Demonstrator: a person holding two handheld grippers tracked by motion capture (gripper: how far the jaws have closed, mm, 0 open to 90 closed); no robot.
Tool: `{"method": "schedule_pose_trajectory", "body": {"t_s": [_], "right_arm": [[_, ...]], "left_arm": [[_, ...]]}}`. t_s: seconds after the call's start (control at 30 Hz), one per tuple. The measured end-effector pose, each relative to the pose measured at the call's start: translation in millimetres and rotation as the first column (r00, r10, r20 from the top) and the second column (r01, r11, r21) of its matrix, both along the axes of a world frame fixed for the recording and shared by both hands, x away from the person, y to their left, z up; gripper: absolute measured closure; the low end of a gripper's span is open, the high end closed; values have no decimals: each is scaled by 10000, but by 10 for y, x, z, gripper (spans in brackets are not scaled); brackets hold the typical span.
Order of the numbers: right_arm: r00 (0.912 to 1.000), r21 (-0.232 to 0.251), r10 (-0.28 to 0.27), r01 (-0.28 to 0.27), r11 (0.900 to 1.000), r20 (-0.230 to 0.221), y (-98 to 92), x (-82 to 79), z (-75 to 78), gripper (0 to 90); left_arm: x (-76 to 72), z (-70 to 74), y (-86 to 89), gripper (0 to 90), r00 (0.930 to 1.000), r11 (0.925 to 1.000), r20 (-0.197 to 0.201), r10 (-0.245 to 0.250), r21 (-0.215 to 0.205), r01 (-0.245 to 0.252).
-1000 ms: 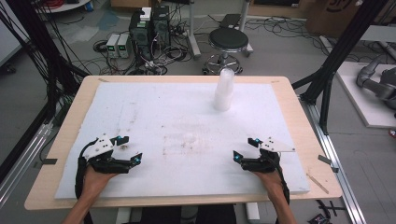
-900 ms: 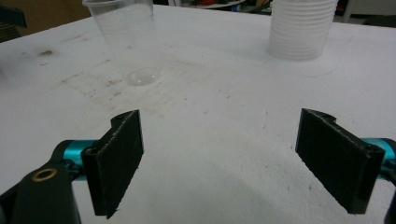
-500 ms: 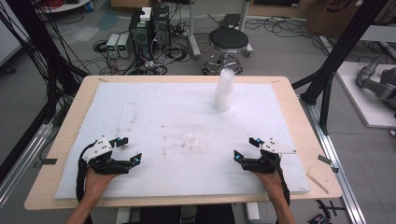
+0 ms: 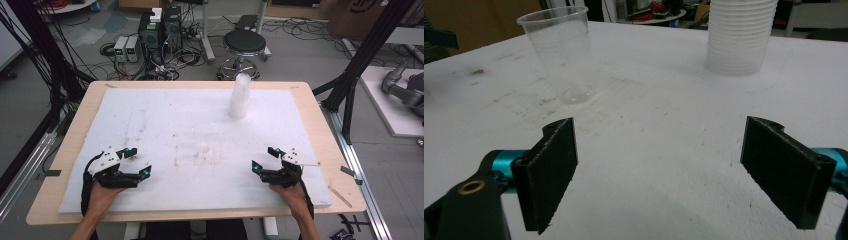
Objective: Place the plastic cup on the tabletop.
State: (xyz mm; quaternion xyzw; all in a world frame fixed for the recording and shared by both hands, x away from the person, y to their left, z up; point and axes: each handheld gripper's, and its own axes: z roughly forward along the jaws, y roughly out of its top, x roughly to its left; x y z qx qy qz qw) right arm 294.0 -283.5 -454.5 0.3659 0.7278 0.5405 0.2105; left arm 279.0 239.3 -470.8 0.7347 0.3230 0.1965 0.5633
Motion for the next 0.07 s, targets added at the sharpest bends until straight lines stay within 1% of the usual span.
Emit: {"method": "schedule_pose_trajectory", "body": {"t_s": [0.07], "right_arm": [[10000, -21, 40, -40, 10000, 21, -1, 4, -1, 152]], "left_arm": [[2, -1, 11, 144, 10000, 10000, -27, -22, -70, 22]]}}
